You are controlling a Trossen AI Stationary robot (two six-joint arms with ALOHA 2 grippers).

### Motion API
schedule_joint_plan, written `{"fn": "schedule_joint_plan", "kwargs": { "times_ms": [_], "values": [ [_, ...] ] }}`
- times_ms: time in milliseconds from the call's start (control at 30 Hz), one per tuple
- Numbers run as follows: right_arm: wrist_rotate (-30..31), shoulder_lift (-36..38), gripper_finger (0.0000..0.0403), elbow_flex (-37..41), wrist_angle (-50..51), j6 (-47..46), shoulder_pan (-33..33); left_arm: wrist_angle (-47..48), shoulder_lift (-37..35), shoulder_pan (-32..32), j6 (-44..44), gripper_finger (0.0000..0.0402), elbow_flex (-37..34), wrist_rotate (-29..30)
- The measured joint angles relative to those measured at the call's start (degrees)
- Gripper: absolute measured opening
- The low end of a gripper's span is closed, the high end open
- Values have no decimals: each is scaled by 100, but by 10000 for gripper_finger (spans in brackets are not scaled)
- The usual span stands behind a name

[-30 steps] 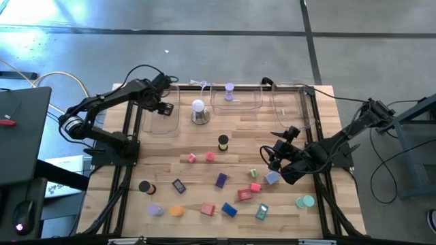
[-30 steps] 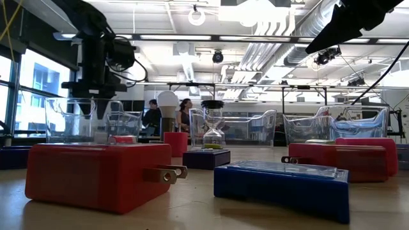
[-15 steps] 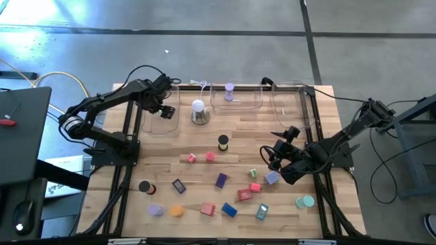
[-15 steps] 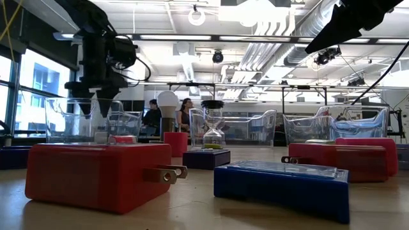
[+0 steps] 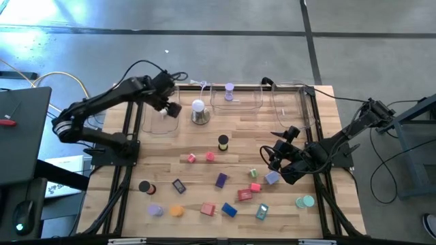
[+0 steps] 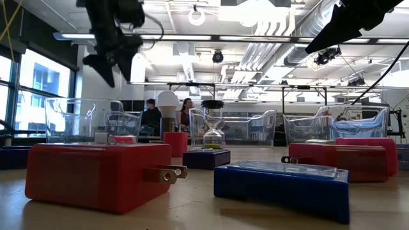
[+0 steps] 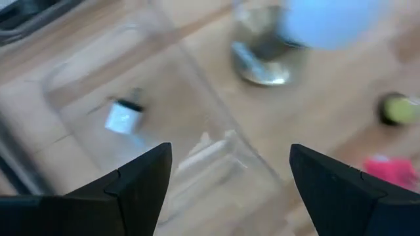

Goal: Pick & Place Office items
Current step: Put the green hourglass into the middle transparent bin

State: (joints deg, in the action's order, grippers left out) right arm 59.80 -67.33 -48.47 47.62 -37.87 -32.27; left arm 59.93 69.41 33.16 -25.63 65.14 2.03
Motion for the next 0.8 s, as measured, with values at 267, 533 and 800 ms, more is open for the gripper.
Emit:
{"fn": "schedule_joint_plan", "kwargs": {
  "times_ms": [267, 533, 800],
  "values": [
    [25, 0, 295, 0, -97, 9, 2, 12, -277, -1647, -269, 301, -2, 124],
    [66, 0, 295, 2, -224, 98, 2, -708, -201, -2751, -156, 301, -11, 229],
    [165, 0, 295, 2, -421, 363, 2, -2199, -201, -2981, -117, 301, -11, 424]
  ]
}}
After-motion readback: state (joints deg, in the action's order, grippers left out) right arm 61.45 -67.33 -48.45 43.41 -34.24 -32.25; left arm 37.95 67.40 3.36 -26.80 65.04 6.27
